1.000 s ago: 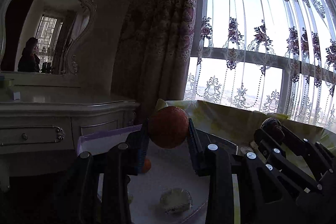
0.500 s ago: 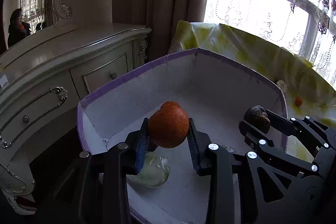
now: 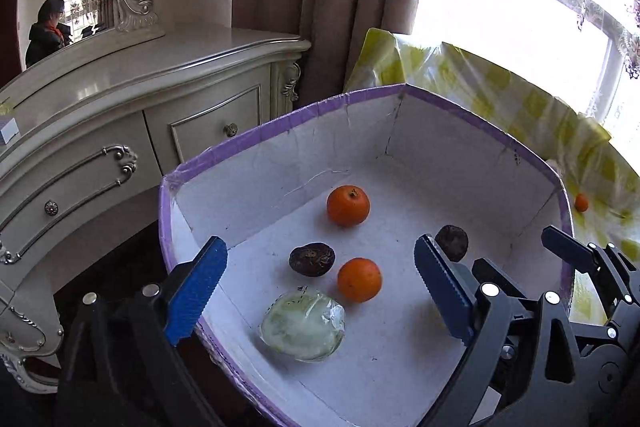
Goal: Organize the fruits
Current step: 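Move both open tools back over the wrapped pear halves and orange, then grasp the orange with the right tool while the left tool grasps a wrapped pear half, then lift and carry the orange and the wrapped pear half over the purple box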
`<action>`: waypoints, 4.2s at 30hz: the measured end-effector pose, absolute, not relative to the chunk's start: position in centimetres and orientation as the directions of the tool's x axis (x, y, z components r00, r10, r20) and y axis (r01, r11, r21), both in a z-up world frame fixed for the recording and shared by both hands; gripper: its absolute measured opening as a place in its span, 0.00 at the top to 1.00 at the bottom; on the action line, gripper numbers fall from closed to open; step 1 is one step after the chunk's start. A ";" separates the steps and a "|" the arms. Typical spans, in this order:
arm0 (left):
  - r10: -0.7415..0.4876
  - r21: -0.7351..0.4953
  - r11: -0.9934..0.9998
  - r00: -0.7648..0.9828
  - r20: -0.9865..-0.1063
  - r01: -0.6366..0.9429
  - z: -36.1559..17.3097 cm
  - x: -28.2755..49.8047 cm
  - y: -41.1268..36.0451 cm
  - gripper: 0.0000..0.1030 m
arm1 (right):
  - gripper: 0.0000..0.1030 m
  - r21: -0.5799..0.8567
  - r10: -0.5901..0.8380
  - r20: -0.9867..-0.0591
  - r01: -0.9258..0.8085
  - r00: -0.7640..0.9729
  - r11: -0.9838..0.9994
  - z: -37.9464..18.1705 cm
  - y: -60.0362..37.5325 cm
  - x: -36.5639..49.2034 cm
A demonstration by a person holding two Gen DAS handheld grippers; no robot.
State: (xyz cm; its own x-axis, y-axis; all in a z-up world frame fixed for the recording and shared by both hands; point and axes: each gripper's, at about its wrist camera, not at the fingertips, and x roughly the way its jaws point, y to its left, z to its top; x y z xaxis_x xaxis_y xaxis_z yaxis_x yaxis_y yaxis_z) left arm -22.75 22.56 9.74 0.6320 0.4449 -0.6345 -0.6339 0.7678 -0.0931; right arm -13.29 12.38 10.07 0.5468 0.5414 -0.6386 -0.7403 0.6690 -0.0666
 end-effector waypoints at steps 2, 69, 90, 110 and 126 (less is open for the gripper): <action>0.460 -0.073 0.765 0.622 -0.633 -0.640 9.7 -22.7 22.3 0.11 | 0.20 -0.077 0.557 -0.617 -0.747 0.556 0.660 10.0 12.0 -13.6; -0.101 -0.317 0.936 0.745 -0.659 -0.153 2.5 9.0 4.5 0.05 | 0.02 0.230 0.116 -0.576 0.024 0.809 0.973 4.4 -17.3 14.2; -0.015 -0.292 0.914 0.697 -0.717 -0.281 1.9 15.0 6.4 0.05 | 0.07 0.131 0.187 -0.751 -0.135 0.633 0.982 2.1 -13.3 26.4; 0.172 -0.118 0.911 0.623 -0.763 -0.396 2.2 20.5 6.2 0.47 | 0.61 0.115 0.170 -0.761 -0.127 0.626 0.985 1.9 -12.8 28.7; 0.098 -0.246 0.888 0.682 -0.725 -0.389 2.6 15.9 7.0 0.47 | 0.62 0.277 0.250 -0.726 -0.060 0.641 0.959 2.7 -18.8 26.2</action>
